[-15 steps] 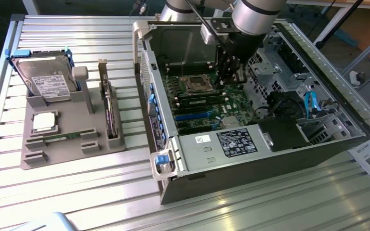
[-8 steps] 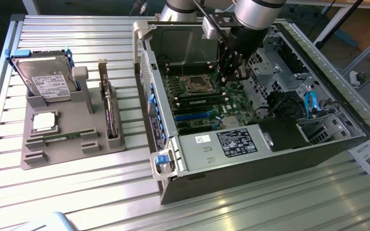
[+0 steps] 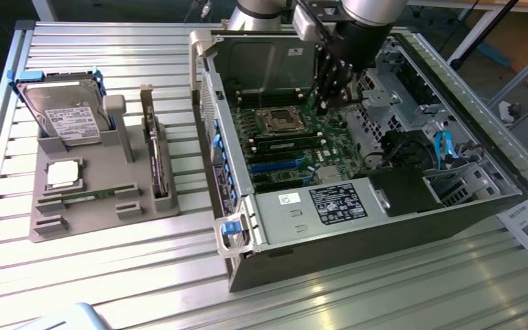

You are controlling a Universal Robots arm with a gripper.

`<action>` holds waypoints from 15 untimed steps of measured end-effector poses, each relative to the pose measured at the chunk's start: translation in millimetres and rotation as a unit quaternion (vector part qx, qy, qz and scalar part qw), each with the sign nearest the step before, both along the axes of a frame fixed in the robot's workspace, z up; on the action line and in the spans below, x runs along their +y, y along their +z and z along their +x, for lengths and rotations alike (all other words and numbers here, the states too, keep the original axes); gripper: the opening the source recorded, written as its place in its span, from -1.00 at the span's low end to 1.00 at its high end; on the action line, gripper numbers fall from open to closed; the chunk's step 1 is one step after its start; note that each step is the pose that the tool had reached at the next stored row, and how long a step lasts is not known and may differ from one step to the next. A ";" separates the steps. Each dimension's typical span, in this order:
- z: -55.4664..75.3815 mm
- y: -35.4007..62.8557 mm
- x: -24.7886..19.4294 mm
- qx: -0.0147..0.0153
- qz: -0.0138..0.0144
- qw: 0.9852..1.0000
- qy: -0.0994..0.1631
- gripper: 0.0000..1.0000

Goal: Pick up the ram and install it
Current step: 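Insert the ram into the slot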

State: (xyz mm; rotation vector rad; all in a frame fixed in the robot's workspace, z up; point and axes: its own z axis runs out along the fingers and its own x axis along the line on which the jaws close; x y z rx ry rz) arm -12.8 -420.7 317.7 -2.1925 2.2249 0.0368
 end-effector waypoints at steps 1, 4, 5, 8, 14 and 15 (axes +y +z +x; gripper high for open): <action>0.0 3.6 0.0 0.000 0.000 1.000 0.000 -0.62; 0.1 15.9 0.0 0.001 -0.002 1.000 0.000 -0.62; 0.1 20.6 0.0 0.001 -0.002 1.000 0.000 -0.62; 0.2 30.5 0.0 0.002 -0.004 1.000 0.000 -0.62; 0.2 43.6 0.0 0.002 -0.006 1.000 0.000 -0.62; 0.2 44.7 0.0 0.002 -0.006 1.000 0.000 -0.62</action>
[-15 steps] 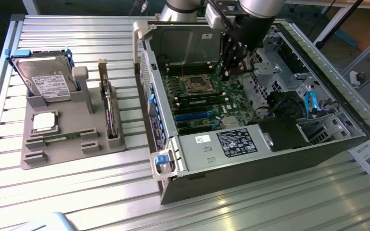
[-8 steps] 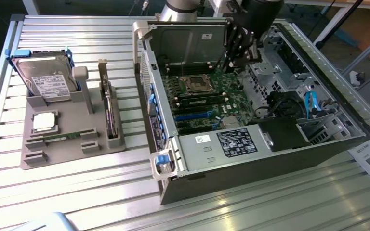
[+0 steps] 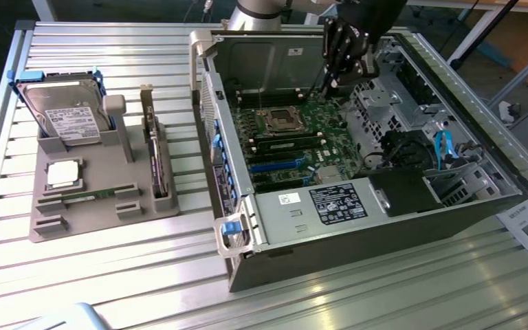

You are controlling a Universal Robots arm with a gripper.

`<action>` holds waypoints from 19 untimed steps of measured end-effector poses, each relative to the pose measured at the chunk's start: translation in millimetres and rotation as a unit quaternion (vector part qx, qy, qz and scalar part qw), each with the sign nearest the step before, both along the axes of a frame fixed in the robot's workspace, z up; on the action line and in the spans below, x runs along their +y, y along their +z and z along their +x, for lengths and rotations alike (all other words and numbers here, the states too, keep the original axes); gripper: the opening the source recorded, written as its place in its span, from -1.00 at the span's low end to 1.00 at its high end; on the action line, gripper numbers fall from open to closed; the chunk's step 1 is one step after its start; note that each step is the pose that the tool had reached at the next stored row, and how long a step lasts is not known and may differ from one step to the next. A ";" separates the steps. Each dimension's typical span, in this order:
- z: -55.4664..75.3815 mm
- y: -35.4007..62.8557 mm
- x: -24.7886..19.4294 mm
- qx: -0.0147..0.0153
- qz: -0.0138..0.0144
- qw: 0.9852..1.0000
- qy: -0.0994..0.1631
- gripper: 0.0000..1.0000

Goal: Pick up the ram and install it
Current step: 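Insert the ram into the slot, then press down the ram until it locks into place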

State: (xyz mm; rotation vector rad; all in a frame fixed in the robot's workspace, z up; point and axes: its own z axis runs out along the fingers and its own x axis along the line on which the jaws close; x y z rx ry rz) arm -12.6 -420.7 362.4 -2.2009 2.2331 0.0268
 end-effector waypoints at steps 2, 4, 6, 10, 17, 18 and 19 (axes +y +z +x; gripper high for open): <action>0.0 0.8 0.0 0.000 0.000 1.000 0.000 -0.62; 0.0 0.9 0.0 0.000 0.000 1.000 0.000 -0.62; 0.0 0.9 0.0 0.000 0.000 1.000 0.000 -0.62; 0.0 0.9 0.0 0.000 0.000 1.000 0.000 -0.62; 0.0 0.9 0.0 0.000 0.000 1.000 0.000 -0.80; 0.0 0.9 0.0 0.000 0.000 1.000 0.000 -0.80; 0.0 0.9 0.0 0.000 0.000 1.000 0.000 -0.80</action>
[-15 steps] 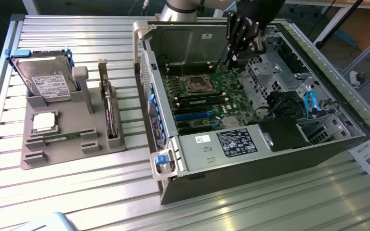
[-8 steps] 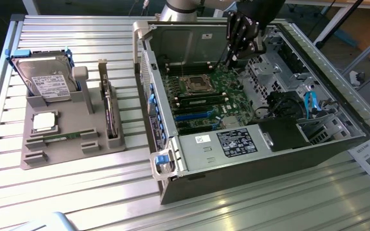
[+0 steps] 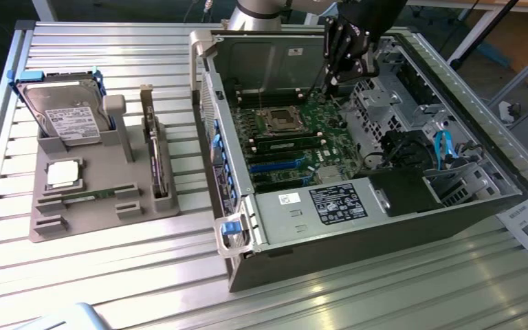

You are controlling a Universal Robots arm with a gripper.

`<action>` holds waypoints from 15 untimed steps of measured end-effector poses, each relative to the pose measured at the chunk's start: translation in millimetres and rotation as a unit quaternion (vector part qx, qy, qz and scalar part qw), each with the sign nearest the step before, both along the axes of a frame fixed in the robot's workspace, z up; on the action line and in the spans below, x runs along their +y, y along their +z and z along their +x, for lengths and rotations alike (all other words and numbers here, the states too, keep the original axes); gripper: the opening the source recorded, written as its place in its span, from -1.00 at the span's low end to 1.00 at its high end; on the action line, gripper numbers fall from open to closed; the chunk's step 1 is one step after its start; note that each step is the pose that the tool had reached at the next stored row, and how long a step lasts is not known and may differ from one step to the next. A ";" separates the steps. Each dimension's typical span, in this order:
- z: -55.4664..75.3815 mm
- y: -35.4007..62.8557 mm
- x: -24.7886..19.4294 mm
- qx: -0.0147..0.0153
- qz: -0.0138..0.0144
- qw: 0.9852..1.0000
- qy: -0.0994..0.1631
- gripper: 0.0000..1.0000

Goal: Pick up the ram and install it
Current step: 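Press down the ram until it locks into place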

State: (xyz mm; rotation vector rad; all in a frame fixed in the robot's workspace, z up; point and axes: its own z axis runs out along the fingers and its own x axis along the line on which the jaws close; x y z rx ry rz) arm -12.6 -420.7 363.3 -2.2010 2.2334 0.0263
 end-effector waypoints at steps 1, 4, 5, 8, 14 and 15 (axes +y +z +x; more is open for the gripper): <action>0.0 0.0 0.0 0.000 0.000 1.000 0.000 -0.80; 0.0 0.0 0.0 0.000 0.000 1.000 0.000 -0.80; 0.0 0.0 0.0 0.000 0.000 1.000 0.000 -0.80; 0.0 0.0 0.0 0.000 0.000 1.000 0.000 -0.80; 6.1 0.0 0.0 0.000 0.000 1.000 0.000 -0.80; 9.6 0.0 0.0 0.000 0.000 1.000 0.000 -0.80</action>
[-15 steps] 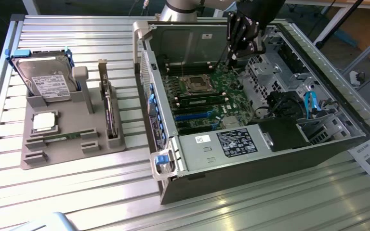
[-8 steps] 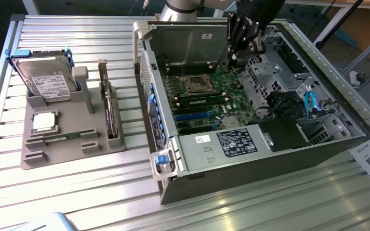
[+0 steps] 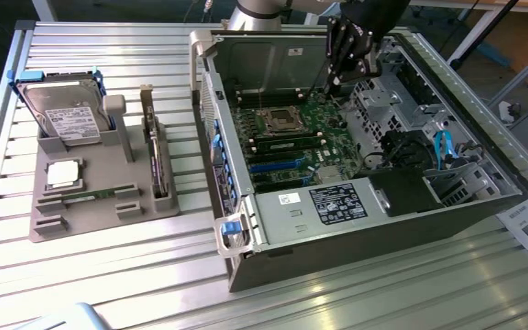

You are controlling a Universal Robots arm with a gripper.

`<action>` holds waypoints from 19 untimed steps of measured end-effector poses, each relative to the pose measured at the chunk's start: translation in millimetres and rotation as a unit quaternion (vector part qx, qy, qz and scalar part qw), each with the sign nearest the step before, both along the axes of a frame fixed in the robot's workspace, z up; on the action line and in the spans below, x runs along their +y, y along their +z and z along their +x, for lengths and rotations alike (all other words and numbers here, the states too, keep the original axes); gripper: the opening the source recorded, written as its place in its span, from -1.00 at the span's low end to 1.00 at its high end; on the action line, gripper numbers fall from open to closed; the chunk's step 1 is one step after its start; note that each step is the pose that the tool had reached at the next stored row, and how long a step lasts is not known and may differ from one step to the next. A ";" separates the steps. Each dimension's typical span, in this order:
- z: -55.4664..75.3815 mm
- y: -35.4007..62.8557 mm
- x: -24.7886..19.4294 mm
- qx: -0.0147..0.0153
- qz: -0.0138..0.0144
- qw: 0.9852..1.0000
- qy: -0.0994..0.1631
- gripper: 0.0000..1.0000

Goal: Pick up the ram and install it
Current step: 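Press down the ram until it locks into place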

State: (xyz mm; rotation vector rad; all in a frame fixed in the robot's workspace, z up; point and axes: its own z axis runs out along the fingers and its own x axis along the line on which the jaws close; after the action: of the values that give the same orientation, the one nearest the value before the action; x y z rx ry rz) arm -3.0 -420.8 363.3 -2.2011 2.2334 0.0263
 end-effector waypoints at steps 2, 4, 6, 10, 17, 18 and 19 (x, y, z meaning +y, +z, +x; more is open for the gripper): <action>6.4 0.0 0.0 0.000 0.000 1.000 0.000 -0.80; 17.1 0.0 0.1 0.000 0.000 1.000 0.000 -0.80; 25.8 0.0 0.0 0.000 0.000 1.000 0.000 -0.80; 35.1 0.0 0.0 0.000 0.000 1.000 0.000 -0.80; 38.8 0.0 0.0 0.000 0.000 1.000 0.000 -0.80; 38.8 -0.3 0.0 0.000 0.000 1.000 0.000 -0.80; 38.8 -1.0 0.0 0.000 0.000 1.000 0.000 -0.80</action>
State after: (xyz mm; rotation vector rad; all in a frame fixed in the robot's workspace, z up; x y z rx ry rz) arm 35.7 -420.8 362.3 -2.2010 2.2333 0.0263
